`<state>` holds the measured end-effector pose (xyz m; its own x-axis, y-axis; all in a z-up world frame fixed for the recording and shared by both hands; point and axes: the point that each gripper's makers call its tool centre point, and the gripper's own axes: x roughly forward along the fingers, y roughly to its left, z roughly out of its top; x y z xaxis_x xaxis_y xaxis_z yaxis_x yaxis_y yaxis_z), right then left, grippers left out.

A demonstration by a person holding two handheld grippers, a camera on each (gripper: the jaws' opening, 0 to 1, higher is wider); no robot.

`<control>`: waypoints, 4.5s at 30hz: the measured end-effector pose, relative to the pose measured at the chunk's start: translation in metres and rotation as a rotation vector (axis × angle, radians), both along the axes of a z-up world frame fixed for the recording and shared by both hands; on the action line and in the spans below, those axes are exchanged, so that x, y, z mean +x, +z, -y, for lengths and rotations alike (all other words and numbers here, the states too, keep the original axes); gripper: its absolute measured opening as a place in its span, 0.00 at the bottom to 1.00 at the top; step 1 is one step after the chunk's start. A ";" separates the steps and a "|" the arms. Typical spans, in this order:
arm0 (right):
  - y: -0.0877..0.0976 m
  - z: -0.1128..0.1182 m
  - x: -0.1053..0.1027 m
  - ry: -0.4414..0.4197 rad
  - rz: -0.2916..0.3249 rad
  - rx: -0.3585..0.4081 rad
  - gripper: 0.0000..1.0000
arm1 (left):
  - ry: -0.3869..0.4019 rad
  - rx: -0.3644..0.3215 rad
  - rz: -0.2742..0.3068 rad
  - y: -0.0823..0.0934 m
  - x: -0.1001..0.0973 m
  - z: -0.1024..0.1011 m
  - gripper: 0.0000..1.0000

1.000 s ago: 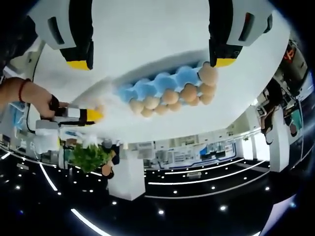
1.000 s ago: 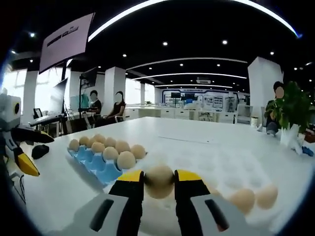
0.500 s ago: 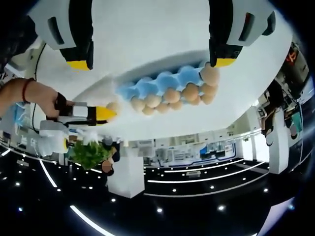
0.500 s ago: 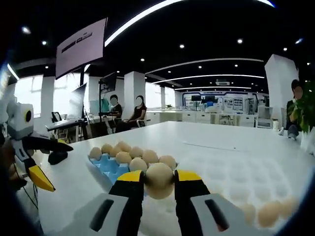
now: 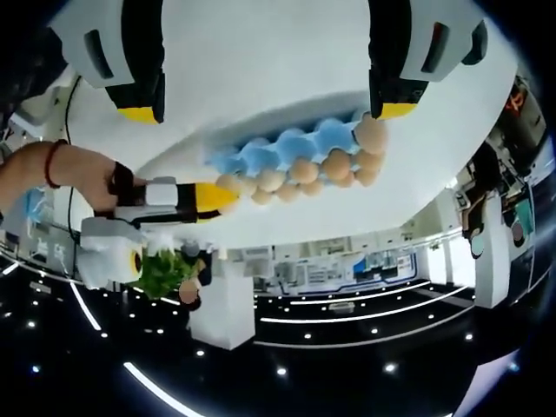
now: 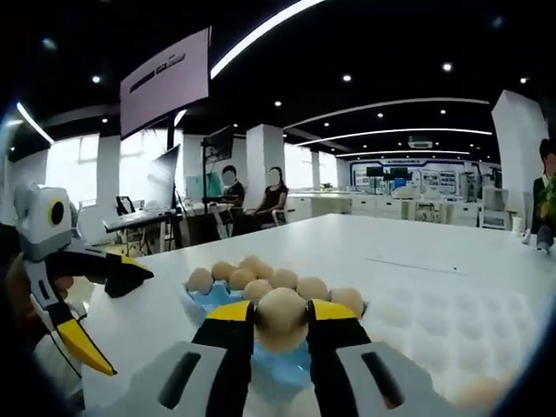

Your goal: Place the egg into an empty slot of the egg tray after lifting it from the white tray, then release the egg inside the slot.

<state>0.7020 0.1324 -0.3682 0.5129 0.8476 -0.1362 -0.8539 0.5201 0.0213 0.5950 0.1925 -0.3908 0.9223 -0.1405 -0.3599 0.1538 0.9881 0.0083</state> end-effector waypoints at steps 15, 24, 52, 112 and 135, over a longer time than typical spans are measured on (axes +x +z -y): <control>0.000 -0.038 -0.009 0.073 -0.006 -0.013 0.25 | 0.019 0.003 -0.008 -0.001 -0.007 -0.007 1.00; 0.001 -0.072 -0.015 0.116 -0.023 -0.016 0.25 | 0.030 -0.003 -0.010 -0.002 -0.012 -0.011 1.00; -0.027 -0.126 -0.021 0.202 0.001 -0.079 0.25 | 0.038 0.000 -0.019 -0.007 -0.012 -0.018 1.00; -0.015 -0.042 -0.019 0.107 0.068 -0.106 0.43 | 0.041 -0.033 0.012 -0.006 -0.009 -0.008 1.00; -0.016 0.045 0.000 -0.014 0.074 -0.133 0.43 | 0.024 -0.028 0.019 -0.001 -0.008 -0.001 1.00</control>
<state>0.7021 0.0875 -0.3838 0.5373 0.8173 -0.2084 -0.8432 0.5260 -0.1112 0.5872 0.1934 -0.3922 0.9322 -0.1285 -0.3384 0.1306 0.9913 -0.0168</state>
